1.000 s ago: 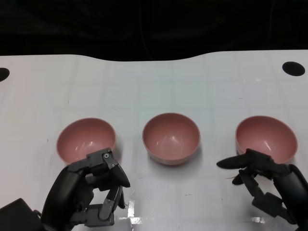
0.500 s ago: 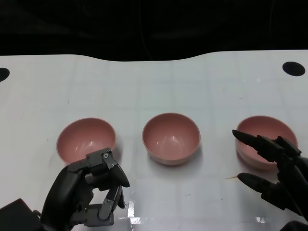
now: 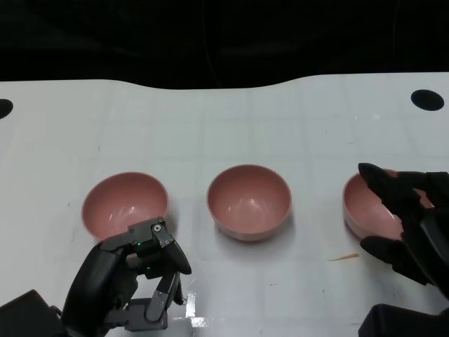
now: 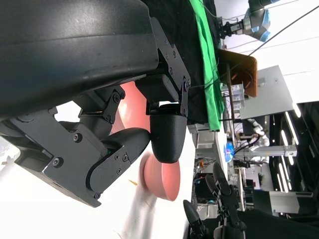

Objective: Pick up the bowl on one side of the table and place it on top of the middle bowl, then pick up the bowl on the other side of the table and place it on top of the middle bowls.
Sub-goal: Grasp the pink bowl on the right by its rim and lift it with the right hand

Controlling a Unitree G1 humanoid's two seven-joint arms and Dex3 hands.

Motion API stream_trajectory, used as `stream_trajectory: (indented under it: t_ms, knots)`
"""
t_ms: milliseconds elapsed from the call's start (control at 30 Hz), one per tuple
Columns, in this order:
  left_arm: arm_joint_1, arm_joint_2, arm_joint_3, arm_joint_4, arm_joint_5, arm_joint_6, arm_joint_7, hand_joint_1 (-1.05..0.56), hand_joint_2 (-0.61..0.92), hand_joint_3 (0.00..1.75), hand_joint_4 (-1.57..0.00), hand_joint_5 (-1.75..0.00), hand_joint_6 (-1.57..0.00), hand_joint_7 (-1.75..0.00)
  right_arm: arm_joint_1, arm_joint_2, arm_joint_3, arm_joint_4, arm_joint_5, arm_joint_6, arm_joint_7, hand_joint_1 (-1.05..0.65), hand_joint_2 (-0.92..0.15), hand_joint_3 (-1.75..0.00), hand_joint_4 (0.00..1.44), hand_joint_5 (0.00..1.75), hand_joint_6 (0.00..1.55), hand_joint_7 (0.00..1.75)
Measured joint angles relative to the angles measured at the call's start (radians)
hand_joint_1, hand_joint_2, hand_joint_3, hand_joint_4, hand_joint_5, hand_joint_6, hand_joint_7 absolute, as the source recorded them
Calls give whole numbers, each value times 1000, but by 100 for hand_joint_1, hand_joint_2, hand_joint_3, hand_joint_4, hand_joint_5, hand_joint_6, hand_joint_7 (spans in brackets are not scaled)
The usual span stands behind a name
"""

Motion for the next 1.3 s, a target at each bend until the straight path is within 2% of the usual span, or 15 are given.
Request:
stream_trajectory:
  t_ms: [300, 467, 733, 833, 867, 900, 967, 1067, 1100, 1133, 1167, 1200, 1233, 1267, 1300]
  knots:
    - [1, 0, 1, 0, 0, -2, 0, -23, 44, 127, -81, -173, -79, -146, -36, -31, 49, -4, -64, 136, 112, -69, -83, -1, 2, 60, 22, 10]
    - [1, 0, 0, -1, 0, -3, 0, -23, 42, 129, -82, -173, -79, -146, -129, -57, 117, 133, -127, 213, 165, -68, -83, 0, 12, 49, 30, 4]
    - [4, -1, 0, -6, 1, -2, 0, -22, 42, 130, -82, -172, -79, -147, -222, -71, 190, 306, -128, 254, 151, -65, -84, 0, 20, 37, 33, 2]
    - [4, -2, -1, -9, 1, -2, 0, -22, 42, 131, -83, -172, -79, -147, -253, -73, 210, 361, -123, 257, 145, -64, -86, -1, 27, 34, 37, 2]
    - [5, -2, 0, -10, 1, -2, 0, -23, 42, 131, -82, -172, -78, -147, -260, -73, 217, 378, -120, 256, 144, -59, -88, 0, 39, 28, 44, 2]
    - [5, -2, -1, -11, 1, -1, 0, -23, 42, 131, -82, -173, -78, -147, -270, -75, 226, 398, -116, 252, 144, -57, -88, 0, 44, 24, 47, 2]
    - [5, -2, -1, -12, 1, -1, 1, -23, 42, 131, -82, -173, -78, -147, -280, -78, 236, 425, -102, 245, 143, -56, -89, 0, 49, 21, 49, 2]
    - [5, -2, -1, -12, 1, 0, 1, -22, 42, 131, -82, -173, -78, -148, -293, -83, 246, 454, -82, 230, 135, -45, -90, 0, 61, 20, 56, 3]
    - [5, -2, -1, -13, 1, 0, 1, -22, 42, 131, -82, -173, -78, -148, -300, -84, 250, 462, -80, 227, 130, -40, -90, -2, 75, 27, 67, 8]
    - [5, -2, -1, -13, 1, 0, 1, -22, 42, 131, -82, -173, -78, -148, -309, -86, 251, 482, -69, 207, 105, -31, -91, -7, 85, 74, 88, 15]
    - [5, -2, -1, -13, 2, 0, 1, -22, 42, 131, -82, -174, -78, -148, -321, -88, 251, 514, -49, 173, 62, -26, -92, -13, 83, 122, 103, 23]
    - [5, -2, -1, -13, 3, 0, 2, -22, 42, 131, -82, -174, -78, -148, -334, -89, 250, 551, -32, 133, 15, -24, -92, -16, 82, 147, 111, 28]
    - [5, -2, -1, -14, 4, -1, 3, -22, 42, 131, -82, -174, -78, -149, -347, -90, 250, 585, -15, 96, -32, -22, -91, -21, 86, 164, 96, 83]
    - [5, -2, -1, -14, 6, -1, 5, -22, 42, 131, -82, -174, -78, -149, -358, -91, 250, 611, -5, 68, -72, -21, -89, -25, 89, 169, 83, 119]
    - [5, -2, -1, -14, 7, -1, 6, -22, 42, 131, -81, -174, -78, -149, -367, -91, 250, 629, -1, 51, -101, -21, -88, -30, 90, 172, 74, 146]
